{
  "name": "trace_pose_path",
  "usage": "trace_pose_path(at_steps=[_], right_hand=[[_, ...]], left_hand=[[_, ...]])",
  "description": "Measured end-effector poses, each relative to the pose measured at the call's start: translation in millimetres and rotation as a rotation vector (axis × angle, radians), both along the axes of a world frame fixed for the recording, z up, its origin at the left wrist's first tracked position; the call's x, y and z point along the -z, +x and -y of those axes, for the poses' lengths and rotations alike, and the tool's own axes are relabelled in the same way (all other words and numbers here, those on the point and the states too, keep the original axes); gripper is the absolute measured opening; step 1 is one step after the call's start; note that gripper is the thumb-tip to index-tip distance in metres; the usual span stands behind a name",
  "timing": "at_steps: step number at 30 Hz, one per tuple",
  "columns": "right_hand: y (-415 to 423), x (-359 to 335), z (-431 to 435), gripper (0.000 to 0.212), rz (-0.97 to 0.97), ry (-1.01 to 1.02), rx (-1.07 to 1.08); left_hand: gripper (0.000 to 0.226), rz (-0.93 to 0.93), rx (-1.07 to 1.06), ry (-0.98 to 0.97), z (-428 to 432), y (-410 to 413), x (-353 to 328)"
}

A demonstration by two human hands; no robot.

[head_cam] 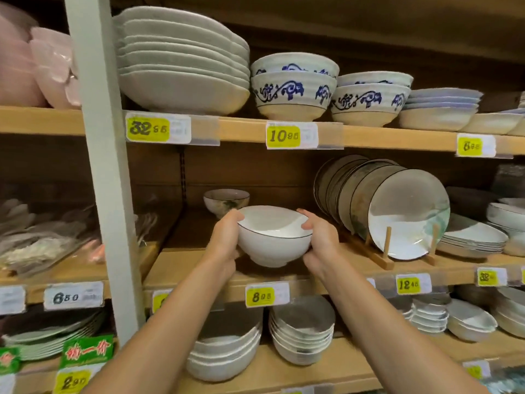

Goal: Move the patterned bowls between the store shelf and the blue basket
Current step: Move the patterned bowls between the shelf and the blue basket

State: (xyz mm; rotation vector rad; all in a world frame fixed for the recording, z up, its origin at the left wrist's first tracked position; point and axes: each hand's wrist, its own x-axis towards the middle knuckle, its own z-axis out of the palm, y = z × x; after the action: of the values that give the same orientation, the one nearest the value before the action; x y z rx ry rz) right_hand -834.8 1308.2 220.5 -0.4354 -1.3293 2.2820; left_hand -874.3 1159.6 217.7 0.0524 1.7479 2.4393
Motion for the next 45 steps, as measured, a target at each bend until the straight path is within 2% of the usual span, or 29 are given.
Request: trace_pose_path(at_steps=[3,6,12,20,25,29,32,36,38,41,43,45], right_hand=[[-27,0,-9,0.05,0.024,-0.001,-0.055],[-51,3,-14,0.046,0.043,-0.011,-0.109],[-88,13,-7,0.039,0.04,-0.025,-0.18],[-108,24,7,0.038,0.045,0.008,-0.208],[-116,30,3,0.036,0.05,0.055,-0.25],[-127,23,-16,0.044,0.073,0.171,-0.422],[-131,15,-28,0.043,0.091,0.241,-0.587],[-131,16,-30,0.035,0.094,0.275,-0.678],[-128,12,-30,0.028,0.161,0.25,-0.617],[-113,8,-25,0.009,0.302,0.296,-0.327],[-102,15,-20,0.024,0.264,0.281,-0.218],[-95,24,-12,0.045,0.218,0.281,-0.233]], left_hand=[[0.02,0.033,0.058,-0.014,8,-25,1],[0.025,0.044,0.067,-0.023,10,-44,2],[0.035,0.061,-0.076,-0.051,9,-63,6],[0.027,0.138,-0.244,-0.027,10,-77,9],[0.022,0.163,-0.252,-0.035,9,-79,15],[0.038,0.145,-0.284,-0.156,13,-84,19],[0.046,0.114,-0.212,-0.217,19,-84,20],[0.038,0.15,-0.148,-0.114,18,-84,11],[0.034,0.131,-0.135,-0.06,15,-84,6],[0.034,0.077,-0.189,-0.043,8,-88,8],[0.029,0.072,-0.231,-0.033,0,-86,11],[0.035,0.078,-0.278,-0.073,-8,-85,16]])
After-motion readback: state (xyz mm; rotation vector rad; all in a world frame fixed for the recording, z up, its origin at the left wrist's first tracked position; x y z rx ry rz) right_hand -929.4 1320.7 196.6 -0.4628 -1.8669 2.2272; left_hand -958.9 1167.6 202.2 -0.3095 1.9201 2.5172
